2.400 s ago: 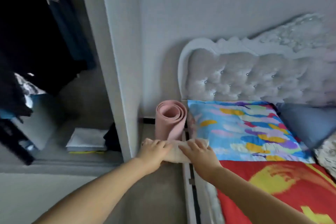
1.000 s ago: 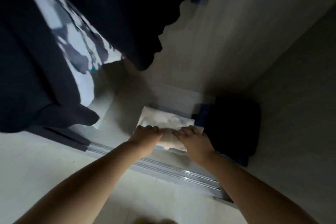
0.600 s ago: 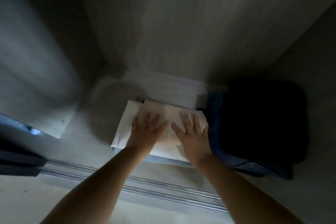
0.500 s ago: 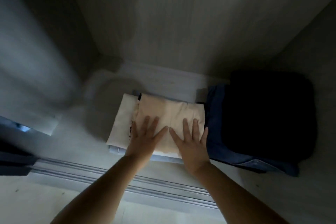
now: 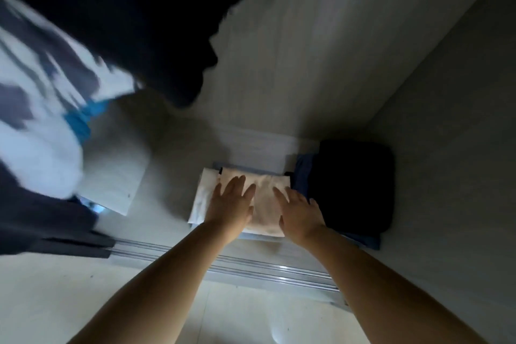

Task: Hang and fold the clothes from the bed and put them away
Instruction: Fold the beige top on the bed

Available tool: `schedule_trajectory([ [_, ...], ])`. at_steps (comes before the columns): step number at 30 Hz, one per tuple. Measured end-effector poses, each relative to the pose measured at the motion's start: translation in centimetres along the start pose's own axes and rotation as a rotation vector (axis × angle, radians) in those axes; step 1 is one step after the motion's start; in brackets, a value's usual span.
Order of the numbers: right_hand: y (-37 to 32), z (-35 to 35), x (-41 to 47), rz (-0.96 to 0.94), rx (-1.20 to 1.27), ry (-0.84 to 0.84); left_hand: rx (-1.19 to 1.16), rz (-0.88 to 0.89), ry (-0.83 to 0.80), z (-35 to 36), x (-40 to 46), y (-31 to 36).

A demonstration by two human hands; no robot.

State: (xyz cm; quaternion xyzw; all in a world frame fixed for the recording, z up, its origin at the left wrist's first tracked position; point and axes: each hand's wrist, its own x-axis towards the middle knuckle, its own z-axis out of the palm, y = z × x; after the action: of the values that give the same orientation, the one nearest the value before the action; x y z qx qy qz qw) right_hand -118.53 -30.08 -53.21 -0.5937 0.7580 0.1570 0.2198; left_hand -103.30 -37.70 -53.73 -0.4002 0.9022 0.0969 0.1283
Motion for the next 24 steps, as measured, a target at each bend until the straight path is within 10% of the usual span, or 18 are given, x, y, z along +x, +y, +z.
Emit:
schedule_trajectory([
  [12, 0.8, -28.6, -19.7, 0.034, 0.16, 0.333, -0.09, 0.108, 0.237, -31.6, -10.8, 5.8],
  [24, 2.1, -32.2, -32.4, 0.197, 0.173, 0.434, -0.089, 0.265, 0.247, -40.5, -17.2, 12.0],
])
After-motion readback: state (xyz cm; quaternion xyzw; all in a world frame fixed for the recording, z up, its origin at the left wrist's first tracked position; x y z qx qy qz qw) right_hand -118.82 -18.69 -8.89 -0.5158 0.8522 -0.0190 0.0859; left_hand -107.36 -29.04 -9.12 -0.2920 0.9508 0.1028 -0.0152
